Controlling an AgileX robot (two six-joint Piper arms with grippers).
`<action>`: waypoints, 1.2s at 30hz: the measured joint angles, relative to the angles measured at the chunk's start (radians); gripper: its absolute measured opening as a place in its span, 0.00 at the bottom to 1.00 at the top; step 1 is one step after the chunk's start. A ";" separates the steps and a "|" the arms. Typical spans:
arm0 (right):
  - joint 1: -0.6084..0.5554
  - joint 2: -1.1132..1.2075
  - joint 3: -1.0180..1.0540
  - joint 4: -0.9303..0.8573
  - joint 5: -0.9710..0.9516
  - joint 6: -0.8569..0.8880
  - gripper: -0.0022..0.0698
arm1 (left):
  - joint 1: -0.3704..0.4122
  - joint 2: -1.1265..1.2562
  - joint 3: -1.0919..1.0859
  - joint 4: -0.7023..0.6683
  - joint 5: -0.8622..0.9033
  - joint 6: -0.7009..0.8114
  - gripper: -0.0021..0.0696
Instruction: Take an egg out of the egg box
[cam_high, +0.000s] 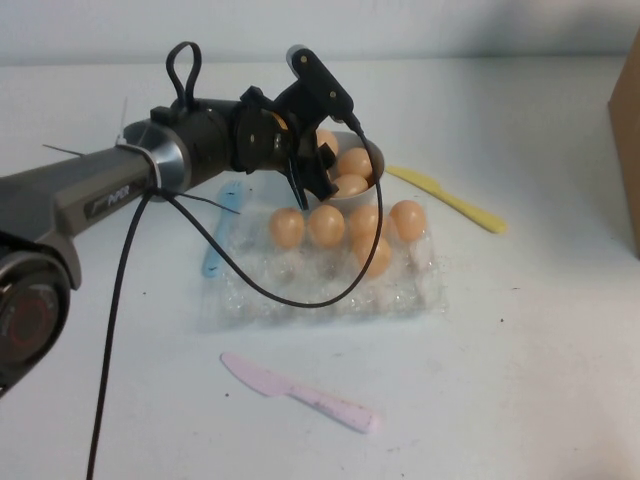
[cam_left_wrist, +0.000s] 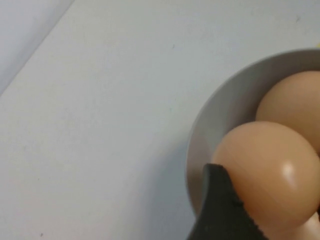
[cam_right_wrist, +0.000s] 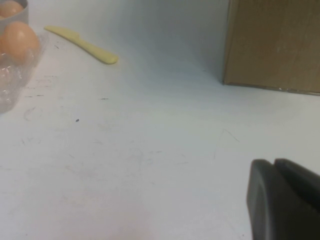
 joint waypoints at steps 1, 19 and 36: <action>0.000 0.000 0.000 0.000 0.000 0.000 0.01 | 0.000 0.002 0.000 0.000 -0.007 -0.002 0.50; 0.000 0.000 0.000 0.000 0.000 0.000 0.01 | 0.000 -0.234 0.131 0.324 -0.010 -0.329 0.44; 0.000 0.000 0.000 0.000 0.000 0.000 0.01 | 0.091 -1.036 1.056 0.296 -0.417 -0.444 0.03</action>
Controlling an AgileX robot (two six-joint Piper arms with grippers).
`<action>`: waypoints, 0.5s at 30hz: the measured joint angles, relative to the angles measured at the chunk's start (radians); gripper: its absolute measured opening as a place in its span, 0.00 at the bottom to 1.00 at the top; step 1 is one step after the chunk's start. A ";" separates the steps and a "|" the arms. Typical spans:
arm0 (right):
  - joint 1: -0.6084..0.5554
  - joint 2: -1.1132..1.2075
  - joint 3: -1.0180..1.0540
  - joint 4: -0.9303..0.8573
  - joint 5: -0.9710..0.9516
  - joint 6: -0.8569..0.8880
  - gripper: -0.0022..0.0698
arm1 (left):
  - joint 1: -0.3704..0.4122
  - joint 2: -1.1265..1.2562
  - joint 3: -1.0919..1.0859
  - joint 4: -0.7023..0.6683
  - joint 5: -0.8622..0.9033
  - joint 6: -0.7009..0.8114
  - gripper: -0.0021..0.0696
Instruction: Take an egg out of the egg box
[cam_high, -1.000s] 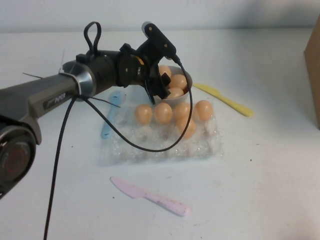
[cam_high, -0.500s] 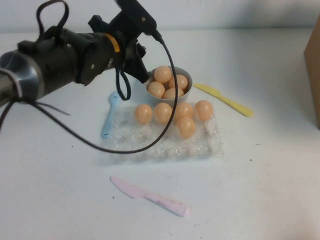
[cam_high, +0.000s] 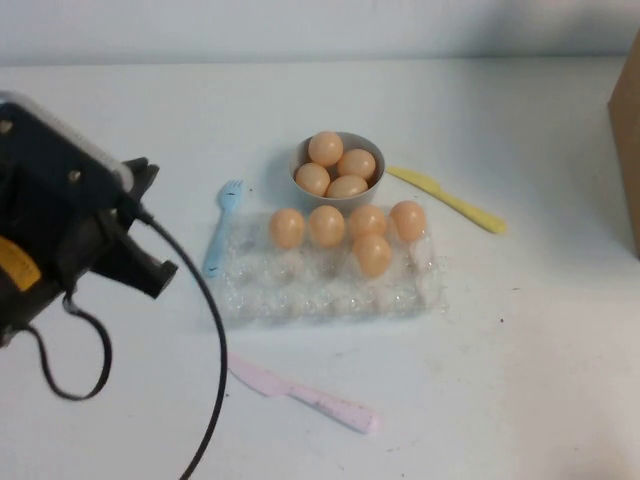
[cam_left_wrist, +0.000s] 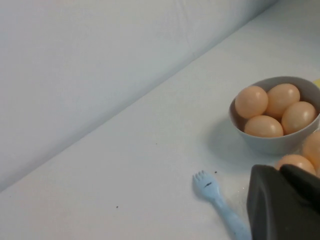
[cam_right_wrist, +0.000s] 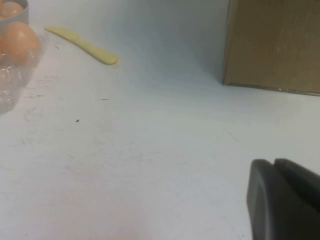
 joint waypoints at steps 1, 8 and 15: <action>0.000 0.000 0.000 0.000 0.000 0.000 0.01 | 0.008 -0.034 0.032 -0.009 -0.012 -0.002 0.03; 0.000 0.000 0.000 0.000 0.000 0.000 0.01 | 0.041 -0.296 0.280 -0.085 -0.091 -0.075 0.03; 0.000 0.000 0.000 0.000 0.000 0.000 0.01 | 0.050 -0.540 0.466 -0.132 -0.082 -0.249 0.03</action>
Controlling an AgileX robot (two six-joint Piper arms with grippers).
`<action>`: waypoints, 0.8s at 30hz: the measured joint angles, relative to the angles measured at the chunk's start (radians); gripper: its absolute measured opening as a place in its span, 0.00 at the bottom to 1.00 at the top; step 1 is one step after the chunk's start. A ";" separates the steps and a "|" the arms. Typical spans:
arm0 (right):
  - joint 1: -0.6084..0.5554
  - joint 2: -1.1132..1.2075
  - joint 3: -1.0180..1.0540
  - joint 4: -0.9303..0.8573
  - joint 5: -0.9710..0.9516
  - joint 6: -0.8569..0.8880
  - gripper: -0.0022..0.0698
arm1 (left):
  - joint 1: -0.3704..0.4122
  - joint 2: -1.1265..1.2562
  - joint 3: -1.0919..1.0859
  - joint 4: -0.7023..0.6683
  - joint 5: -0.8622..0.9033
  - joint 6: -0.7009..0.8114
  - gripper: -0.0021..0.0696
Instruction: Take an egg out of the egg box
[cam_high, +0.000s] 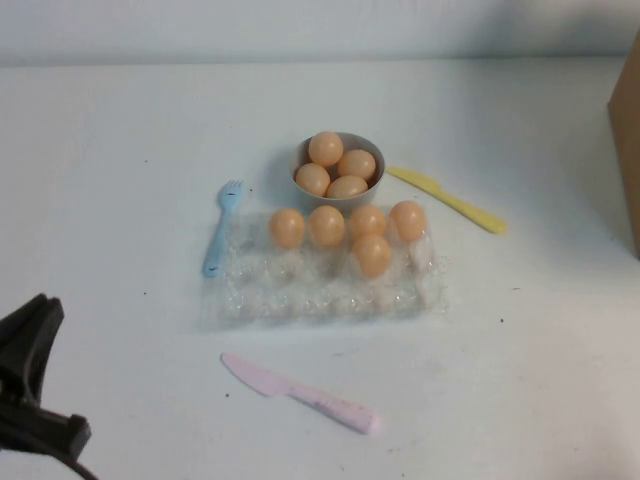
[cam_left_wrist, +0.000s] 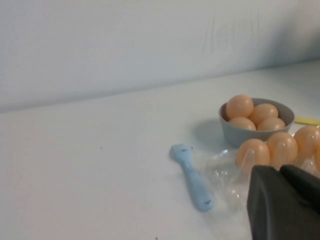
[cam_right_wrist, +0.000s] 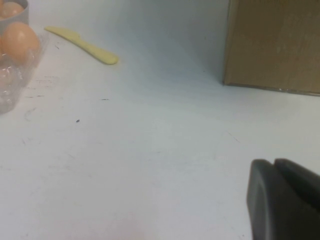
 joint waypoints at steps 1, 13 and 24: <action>0.000 0.000 0.000 0.000 0.000 0.000 0.01 | 0.004 -0.028 0.023 -0.002 0.013 -0.007 0.03; 0.000 0.000 0.000 0.000 0.000 0.000 0.01 | 0.093 -0.291 0.177 -0.013 0.048 -0.030 0.03; 0.000 0.000 0.000 0.000 0.000 0.000 0.01 | 0.138 -0.458 0.202 0.038 0.259 -0.030 0.03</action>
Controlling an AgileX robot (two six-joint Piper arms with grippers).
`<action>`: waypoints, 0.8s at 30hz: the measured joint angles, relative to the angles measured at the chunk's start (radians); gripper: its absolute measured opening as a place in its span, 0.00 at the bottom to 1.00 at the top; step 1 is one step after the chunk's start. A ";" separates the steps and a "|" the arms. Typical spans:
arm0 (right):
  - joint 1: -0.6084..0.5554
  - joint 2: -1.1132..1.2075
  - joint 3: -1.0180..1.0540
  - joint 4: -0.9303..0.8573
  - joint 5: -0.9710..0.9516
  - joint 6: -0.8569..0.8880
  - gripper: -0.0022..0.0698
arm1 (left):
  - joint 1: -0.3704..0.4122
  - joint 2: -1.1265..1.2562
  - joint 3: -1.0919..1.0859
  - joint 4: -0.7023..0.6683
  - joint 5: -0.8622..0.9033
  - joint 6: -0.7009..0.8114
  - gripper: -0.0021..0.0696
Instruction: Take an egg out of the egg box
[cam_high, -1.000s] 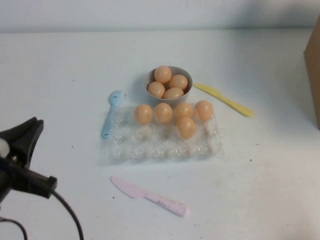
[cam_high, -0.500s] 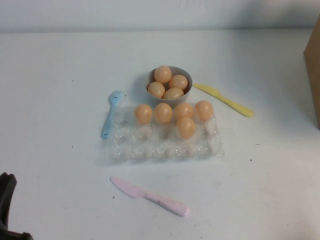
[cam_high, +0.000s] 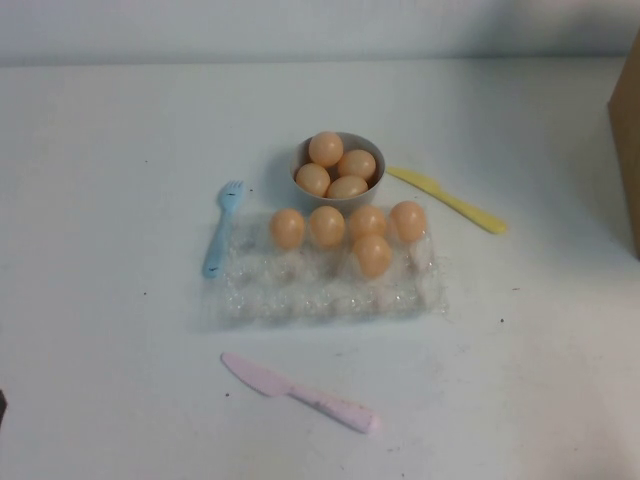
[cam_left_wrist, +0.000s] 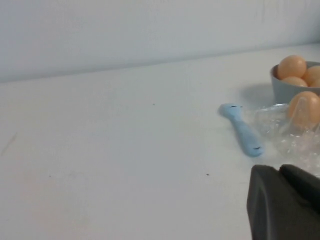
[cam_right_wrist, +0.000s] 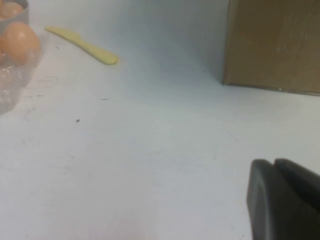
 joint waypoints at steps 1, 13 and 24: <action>0.000 0.000 0.000 0.000 0.000 0.000 0.01 | 0.019 -0.020 0.000 0.002 0.023 0.000 0.03; 0.000 0.000 0.000 0.000 0.000 0.000 0.01 | 0.161 -0.145 0.002 -0.131 0.087 -0.001 0.03; 0.000 0.000 0.000 0.000 0.000 0.000 0.01 | 0.161 -0.145 0.002 -0.142 0.325 0.129 0.03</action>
